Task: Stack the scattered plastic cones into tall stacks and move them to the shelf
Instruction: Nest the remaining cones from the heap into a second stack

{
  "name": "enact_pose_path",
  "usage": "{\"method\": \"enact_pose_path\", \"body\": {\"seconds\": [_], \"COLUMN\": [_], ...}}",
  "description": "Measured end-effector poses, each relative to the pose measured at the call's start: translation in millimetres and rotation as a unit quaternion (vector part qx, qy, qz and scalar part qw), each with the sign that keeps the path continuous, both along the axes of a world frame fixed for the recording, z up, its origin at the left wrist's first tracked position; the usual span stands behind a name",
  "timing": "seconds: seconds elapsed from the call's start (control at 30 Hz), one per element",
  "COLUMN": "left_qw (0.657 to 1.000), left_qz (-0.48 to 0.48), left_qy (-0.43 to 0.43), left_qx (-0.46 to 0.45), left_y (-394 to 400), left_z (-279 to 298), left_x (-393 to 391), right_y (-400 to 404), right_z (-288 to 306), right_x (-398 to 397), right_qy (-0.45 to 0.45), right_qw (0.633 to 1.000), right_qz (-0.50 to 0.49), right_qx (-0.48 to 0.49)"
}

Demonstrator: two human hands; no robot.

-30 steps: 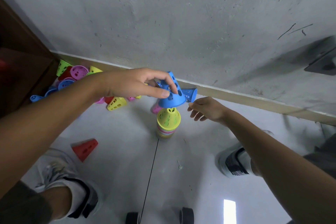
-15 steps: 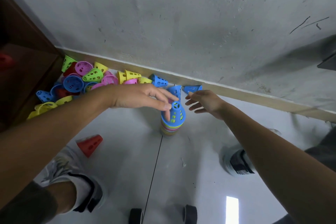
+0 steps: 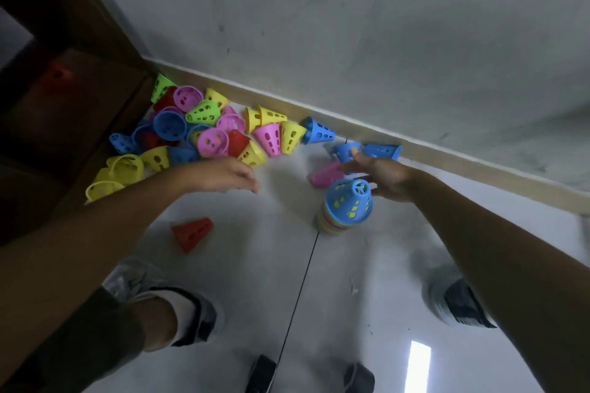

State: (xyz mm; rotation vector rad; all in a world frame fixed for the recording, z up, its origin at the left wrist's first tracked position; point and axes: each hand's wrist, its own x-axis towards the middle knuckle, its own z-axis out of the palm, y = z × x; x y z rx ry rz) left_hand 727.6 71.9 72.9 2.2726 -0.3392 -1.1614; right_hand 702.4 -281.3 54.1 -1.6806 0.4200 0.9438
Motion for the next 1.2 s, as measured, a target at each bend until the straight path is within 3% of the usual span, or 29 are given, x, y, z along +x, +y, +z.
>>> {"method": "enact_pose_path", "body": {"seconds": [0.1, 0.43, 0.77, 1.2], "left_qw": [0.998, 0.969, 0.962, 0.982], "left_qz": [0.019, -0.051, -0.037, 0.101], "left_qy": [-0.039, -0.068, -0.134, -0.137], "left_qx": [0.034, 0.23, 0.234, 0.085], "left_y": [29, 90, 96, 38], "left_z": [-30, -94, -114, -86], "left_x": [-4, -39, -50, -29], "right_y": [9, 35, 29, 20], "right_z": [-9, -14, -13, -3], "right_x": [8, 16, 8, 13], "right_qy": [0.001, -0.015, 0.017, -0.074], "right_qw": [1.0, 1.0, 1.0, 0.989], "right_qz": [0.007, 0.004, -0.004, -0.115], "right_qx": [0.005, -0.022, -0.009, 0.049]}}
